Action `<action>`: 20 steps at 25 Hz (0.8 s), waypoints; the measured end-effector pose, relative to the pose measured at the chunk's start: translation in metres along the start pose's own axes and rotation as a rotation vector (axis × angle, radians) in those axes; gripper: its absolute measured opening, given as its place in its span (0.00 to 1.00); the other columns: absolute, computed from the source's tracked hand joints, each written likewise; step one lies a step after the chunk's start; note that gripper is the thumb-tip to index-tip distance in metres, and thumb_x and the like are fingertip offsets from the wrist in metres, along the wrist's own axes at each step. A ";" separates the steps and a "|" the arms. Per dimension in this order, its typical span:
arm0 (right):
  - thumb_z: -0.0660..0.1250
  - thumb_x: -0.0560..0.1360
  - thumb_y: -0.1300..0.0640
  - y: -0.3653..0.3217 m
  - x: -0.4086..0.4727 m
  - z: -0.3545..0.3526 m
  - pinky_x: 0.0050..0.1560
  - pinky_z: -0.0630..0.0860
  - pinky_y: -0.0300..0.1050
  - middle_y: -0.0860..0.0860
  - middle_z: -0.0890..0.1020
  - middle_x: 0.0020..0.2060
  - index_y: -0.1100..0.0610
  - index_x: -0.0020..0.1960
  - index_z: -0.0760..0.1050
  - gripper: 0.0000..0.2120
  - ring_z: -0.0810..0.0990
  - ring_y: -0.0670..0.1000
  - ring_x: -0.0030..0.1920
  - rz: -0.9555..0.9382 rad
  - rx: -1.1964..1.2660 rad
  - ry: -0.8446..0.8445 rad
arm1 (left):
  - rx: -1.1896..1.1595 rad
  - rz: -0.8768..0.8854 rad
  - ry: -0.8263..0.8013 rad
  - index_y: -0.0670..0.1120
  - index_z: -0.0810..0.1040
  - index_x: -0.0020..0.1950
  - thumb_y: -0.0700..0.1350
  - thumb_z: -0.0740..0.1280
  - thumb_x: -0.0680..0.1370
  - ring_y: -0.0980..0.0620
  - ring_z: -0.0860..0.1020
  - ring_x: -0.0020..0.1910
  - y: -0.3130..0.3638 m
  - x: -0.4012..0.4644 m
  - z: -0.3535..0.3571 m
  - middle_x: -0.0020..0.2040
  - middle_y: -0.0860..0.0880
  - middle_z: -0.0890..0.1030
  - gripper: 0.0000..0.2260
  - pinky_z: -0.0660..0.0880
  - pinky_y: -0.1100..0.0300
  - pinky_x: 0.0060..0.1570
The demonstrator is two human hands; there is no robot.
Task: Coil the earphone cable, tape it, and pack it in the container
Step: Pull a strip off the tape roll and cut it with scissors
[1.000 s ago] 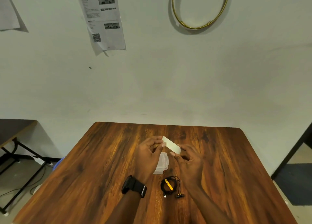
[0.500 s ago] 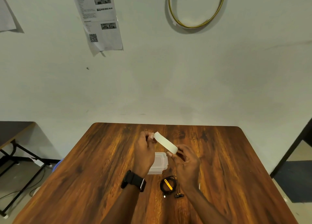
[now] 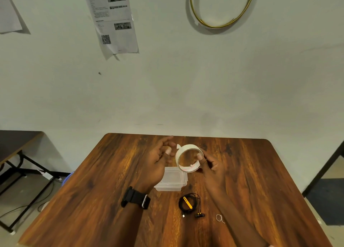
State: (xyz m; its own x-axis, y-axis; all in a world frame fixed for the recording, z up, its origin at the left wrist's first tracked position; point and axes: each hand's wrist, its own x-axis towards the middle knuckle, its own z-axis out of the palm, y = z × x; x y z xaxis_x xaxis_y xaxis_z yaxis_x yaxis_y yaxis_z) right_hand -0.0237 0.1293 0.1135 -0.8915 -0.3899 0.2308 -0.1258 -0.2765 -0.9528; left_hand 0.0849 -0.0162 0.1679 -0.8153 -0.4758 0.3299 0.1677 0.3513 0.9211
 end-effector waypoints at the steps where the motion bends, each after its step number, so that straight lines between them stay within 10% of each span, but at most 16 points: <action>1: 0.67 0.77 0.55 0.000 0.003 0.000 0.44 0.82 0.43 0.46 0.87 0.46 0.50 0.55 0.82 0.09 0.85 0.48 0.48 0.016 0.003 -0.014 | 0.006 0.000 -0.045 0.48 0.71 0.69 0.39 0.62 0.81 0.47 0.81 0.51 0.005 0.001 0.001 0.56 0.47 0.80 0.16 0.81 0.56 0.46; 9: 0.64 0.78 0.50 0.006 0.011 -0.001 0.33 0.74 0.39 0.56 0.83 0.37 0.57 0.45 0.83 0.13 0.80 0.53 0.39 0.172 -0.025 -0.052 | 0.047 0.064 -0.064 0.42 0.83 0.51 0.38 0.70 0.76 0.52 0.80 0.51 0.007 0.005 0.016 0.53 0.46 0.81 0.06 0.78 0.63 0.49; 20: 0.64 0.79 0.55 0.049 0.003 0.014 0.22 0.77 0.40 0.60 0.78 0.40 0.64 0.59 0.75 0.14 0.76 0.51 0.26 0.975 0.396 0.331 | 0.381 0.057 0.260 0.51 0.73 0.51 0.45 0.61 0.82 0.60 0.78 0.42 -0.041 0.004 0.066 0.43 0.58 0.79 0.03 0.75 0.66 0.39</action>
State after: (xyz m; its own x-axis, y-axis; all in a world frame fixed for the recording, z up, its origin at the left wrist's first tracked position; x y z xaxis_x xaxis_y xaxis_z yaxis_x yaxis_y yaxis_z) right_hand -0.0263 0.1023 0.0702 -0.6123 -0.3554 -0.7062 0.7905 -0.2629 -0.5531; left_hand 0.0382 0.0208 0.1182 -0.6361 -0.6166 0.4638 -0.0469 0.6309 0.7744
